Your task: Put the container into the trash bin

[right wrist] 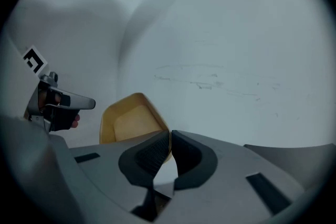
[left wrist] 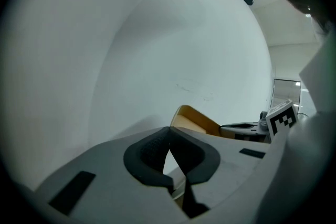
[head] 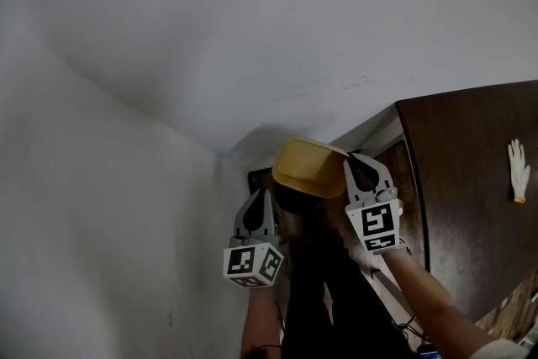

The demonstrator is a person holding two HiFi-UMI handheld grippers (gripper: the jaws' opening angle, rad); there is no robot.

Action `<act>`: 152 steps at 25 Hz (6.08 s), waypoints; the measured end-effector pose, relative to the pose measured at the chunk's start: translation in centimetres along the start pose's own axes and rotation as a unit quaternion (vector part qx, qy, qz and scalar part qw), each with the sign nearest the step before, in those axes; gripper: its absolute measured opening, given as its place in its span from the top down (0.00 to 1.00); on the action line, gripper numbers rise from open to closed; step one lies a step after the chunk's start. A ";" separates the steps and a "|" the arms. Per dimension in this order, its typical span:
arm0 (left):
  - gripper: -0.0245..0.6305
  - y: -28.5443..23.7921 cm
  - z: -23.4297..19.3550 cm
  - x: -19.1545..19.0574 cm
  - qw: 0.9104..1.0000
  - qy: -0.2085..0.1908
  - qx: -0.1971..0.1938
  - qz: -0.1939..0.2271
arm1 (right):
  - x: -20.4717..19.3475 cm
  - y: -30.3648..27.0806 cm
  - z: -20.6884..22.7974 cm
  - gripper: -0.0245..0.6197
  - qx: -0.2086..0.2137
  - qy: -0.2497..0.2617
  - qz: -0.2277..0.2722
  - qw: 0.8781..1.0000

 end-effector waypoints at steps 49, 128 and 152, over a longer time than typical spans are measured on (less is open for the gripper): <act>0.93 -12.4 -9.1 -18.3 0.988 -0.041 -0.023 -0.144 | -20.8 -20.0 -8.0 0.90 0.048 0.129 -0.202 0.970; 0.93 -1.6 3.7 2.0 0.991 -0.095 -0.041 -0.081 | -0.5 -0.7 -5.0 0.95 0.095 -0.034 -0.071 0.992; 0.93 5.5 9.6 11.3 0.993 -0.114 -0.033 -0.004 | 10.1 11.2 -1.3 0.95 0.069 -0.047 0.060 0.995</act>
Point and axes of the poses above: the fingertips, and each gripper's own axes: y backward along the fingers, z to its right, x out of its top, the point moved 3 cm from there along y, backward along the fingers, and after that the axes turned 13 degrees about -z, right-handed, at the moved point
